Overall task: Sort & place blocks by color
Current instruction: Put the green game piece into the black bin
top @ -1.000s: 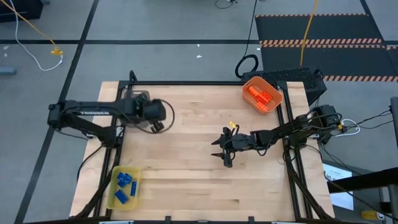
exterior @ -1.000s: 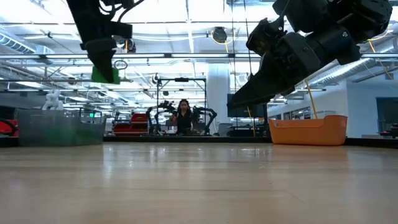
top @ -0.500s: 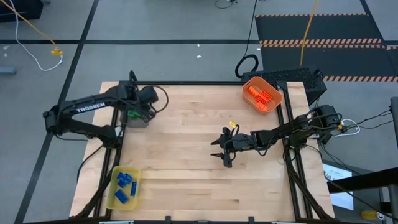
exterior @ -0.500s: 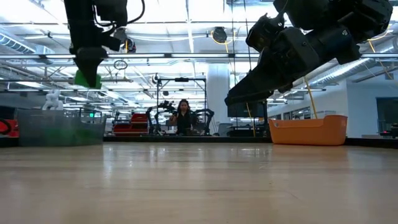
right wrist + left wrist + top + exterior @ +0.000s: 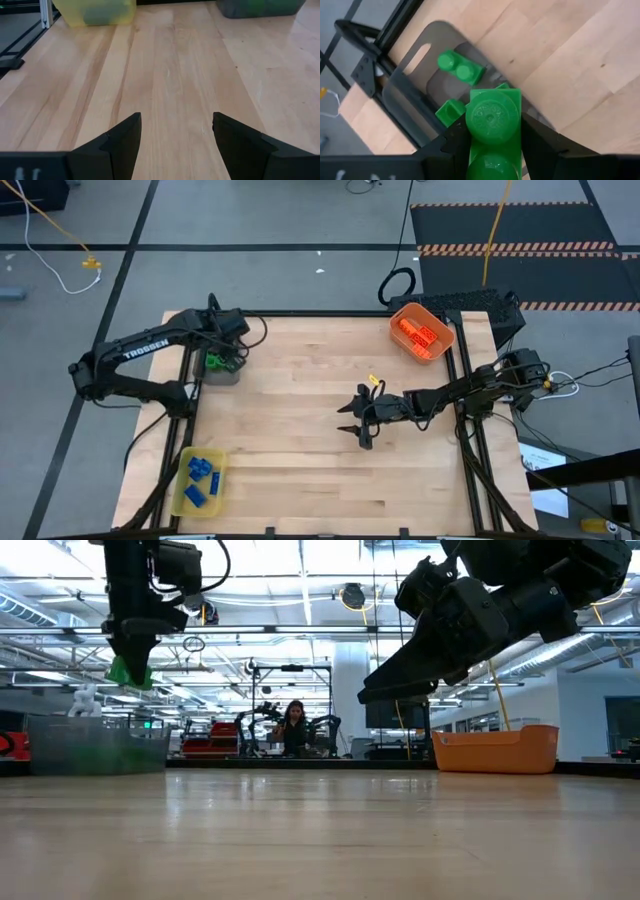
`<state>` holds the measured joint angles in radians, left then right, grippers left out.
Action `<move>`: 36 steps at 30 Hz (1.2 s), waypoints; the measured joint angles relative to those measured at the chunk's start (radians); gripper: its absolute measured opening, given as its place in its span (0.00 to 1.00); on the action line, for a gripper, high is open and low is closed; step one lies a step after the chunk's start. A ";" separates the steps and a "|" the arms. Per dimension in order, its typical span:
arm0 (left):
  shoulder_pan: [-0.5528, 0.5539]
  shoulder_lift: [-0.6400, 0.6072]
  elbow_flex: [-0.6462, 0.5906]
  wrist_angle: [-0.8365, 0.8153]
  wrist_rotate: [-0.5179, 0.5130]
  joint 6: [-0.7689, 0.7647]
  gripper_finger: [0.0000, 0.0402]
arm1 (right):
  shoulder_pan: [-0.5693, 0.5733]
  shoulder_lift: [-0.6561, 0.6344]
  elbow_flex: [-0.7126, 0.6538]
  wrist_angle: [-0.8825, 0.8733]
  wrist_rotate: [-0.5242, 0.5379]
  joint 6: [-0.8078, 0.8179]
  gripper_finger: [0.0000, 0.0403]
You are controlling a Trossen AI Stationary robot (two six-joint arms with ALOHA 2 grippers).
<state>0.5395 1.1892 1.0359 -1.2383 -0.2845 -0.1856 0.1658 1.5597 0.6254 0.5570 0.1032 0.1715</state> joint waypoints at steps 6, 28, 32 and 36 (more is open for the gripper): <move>0.053 0.000 0.000 -0.043 -0.001 -0.004 0.35 | 0.000 0.000 0.000 0.000 0.000 0.000 0.58; 0.109 0.000 -0.144 -0.015 0.076 0.028 0.35 | 0.000 0.000 0.000 0.002 0.001 0.000 0.58; 0.099 0.000 -0.163 0.011 0.055 0.036 0.42 | 0.000 0.000 0.000 0.008 0.001 0.000 0.58; 0.089 0.000 -0.164 0.013 0.048 0.053 0.53 | 0.000 0.000 0.000 0.008 0.001 0.000 0.58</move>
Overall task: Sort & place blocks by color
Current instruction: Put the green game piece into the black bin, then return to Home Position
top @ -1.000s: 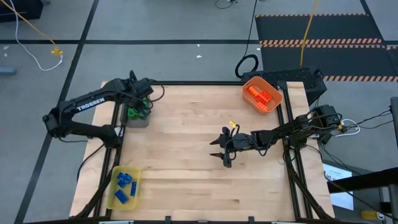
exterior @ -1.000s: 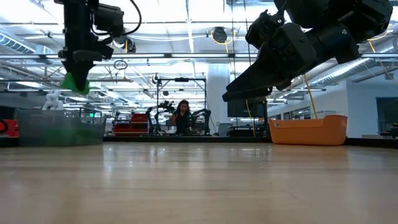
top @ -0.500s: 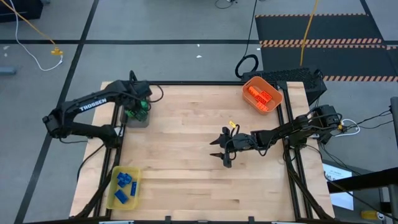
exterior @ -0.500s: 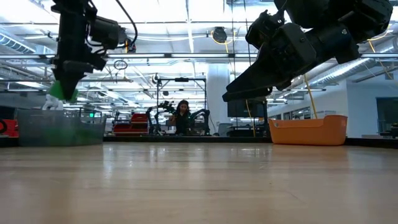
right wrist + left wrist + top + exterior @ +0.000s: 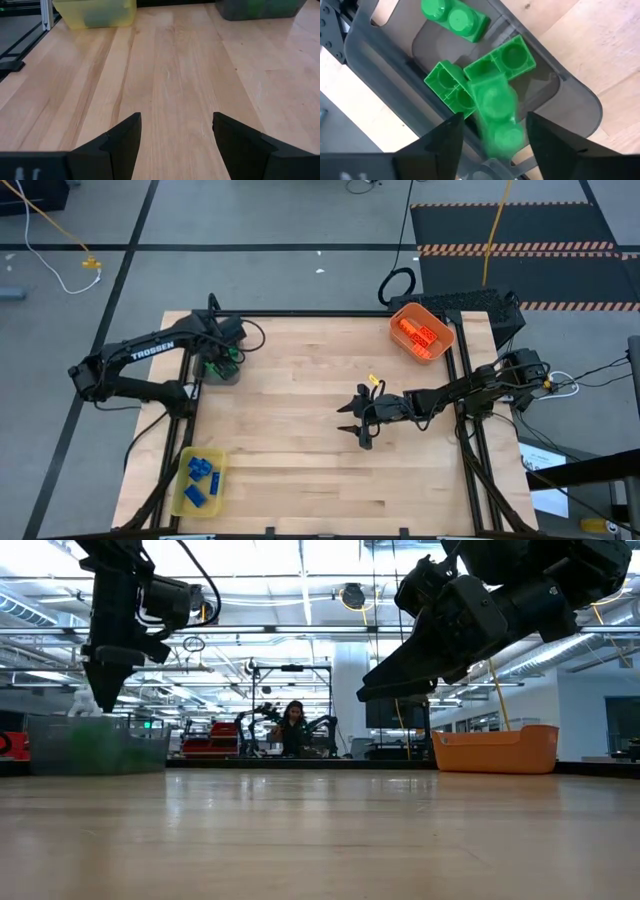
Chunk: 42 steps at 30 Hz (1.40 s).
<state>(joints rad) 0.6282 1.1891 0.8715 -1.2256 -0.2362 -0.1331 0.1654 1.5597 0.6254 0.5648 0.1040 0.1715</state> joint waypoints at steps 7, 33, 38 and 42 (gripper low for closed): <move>-0.022 0.000 0.000 0.000 -0.031 0.002 0.66 | 0.000 0.000 0.000 0.000 0.000 0.000 0.58; -0.384 0.009 0.116 0.648 0.462 -0.072 0.64 | -0.013 0.000 0.000 -0.017 0.056 0.026 0.58; -0.475 0.044 0.039 0.866 0.479 -0.105 0.61 | -0.013 0.000 0.000 -0.032 0.057 0.029 0.58; -0.536 0.075 -0.030 1.083 0.424 -0.075 0.59 | -0.013 0.000 0.000 -0.031 0.056 0.029 0.58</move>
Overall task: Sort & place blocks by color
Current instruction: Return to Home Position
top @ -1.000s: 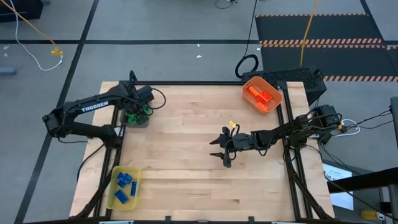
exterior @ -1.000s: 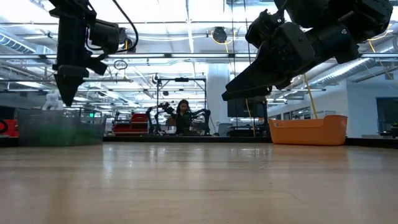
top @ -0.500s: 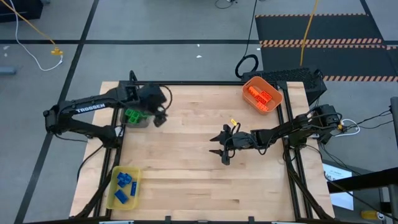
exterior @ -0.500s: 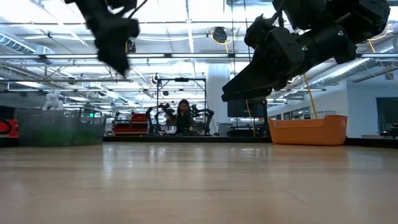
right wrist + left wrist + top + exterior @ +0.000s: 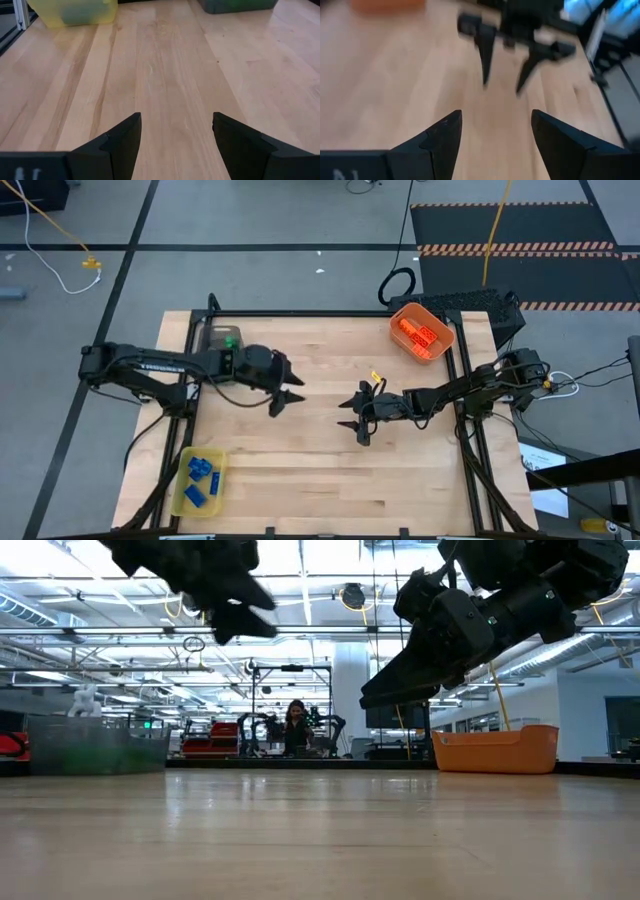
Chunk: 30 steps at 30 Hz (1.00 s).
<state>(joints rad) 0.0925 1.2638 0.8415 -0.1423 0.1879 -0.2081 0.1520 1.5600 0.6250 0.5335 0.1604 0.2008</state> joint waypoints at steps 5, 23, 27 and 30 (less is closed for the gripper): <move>-0.054 0.010 -0.062 0.229 -0.099 0.032 0.56 | -0.007 0.000 0.000 0.001 0.000 0.000 0.58; -0.105 -0.005 -0.212 0.309 -0.276 0.022 0.42 | -0.262 -0.296 0.000 -0.626 0.233 0.082 0.58; -0.111 -0.006 -0.212 0.312 -0.277 0.022 0.41 | -0.379 -0.295 -0.001 -0.774 0.230 0.105 0.58; -0.121 -0.006 -0.211 0.311 -0.278 0.021 0.41 | -0.457 -0.279 0.000 -0.818 0.228 0.104 0.58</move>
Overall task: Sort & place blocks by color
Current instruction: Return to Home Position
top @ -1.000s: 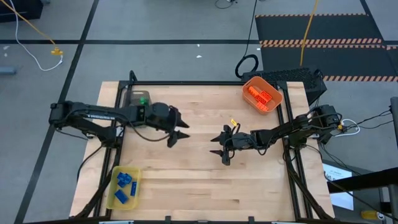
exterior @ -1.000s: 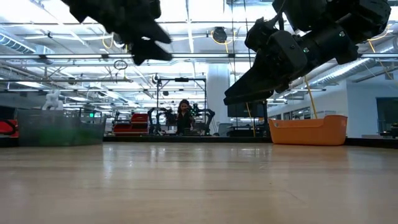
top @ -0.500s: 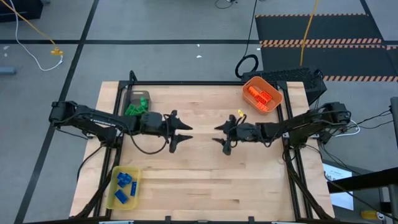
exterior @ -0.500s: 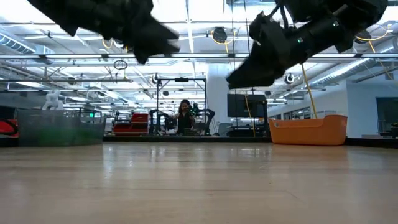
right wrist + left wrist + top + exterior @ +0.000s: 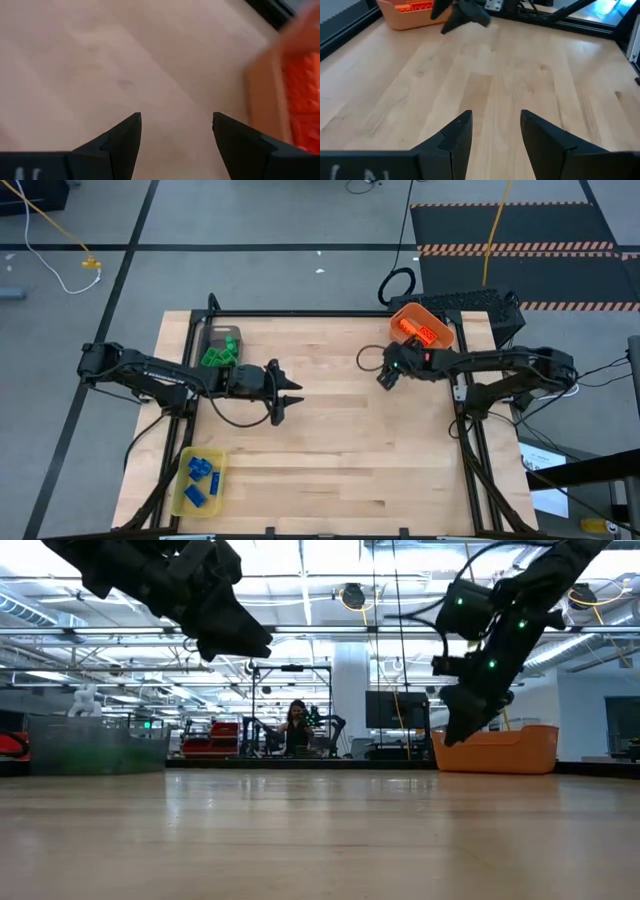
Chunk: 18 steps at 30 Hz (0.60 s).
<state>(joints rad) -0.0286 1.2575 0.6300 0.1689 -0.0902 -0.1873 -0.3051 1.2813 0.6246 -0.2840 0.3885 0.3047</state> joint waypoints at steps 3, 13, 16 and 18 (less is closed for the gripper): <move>-0.017 0.000 0.000 -0.007 0.000 -0.002 0.41 | -0.063 0.009 0.000 -0.001 0.000 -0.010 0.58; -0.072 0.000 0.000 -0.020 0.001 -0.001 0.41 | -0.206 0.009 0.001 -0.007 -0.003 -0.056 0.58; -0.074 0.000 0.000 -0.037 0.000 -0.001 0.41 | -0.233 0.009 0.001 -0.009 -0.024 -0.060 0.58; -0.074 0.000 0.000 -0.054 -0.012 -0.001 0.41 | -0.247 0.009 0.001 -0.010 -0.026 -0.062 0.58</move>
<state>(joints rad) -0.1028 1.2575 0.6300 0.1147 -0.1018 -0.1885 -0.5517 1.2900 0.6254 -0.2943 0.3630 0.2424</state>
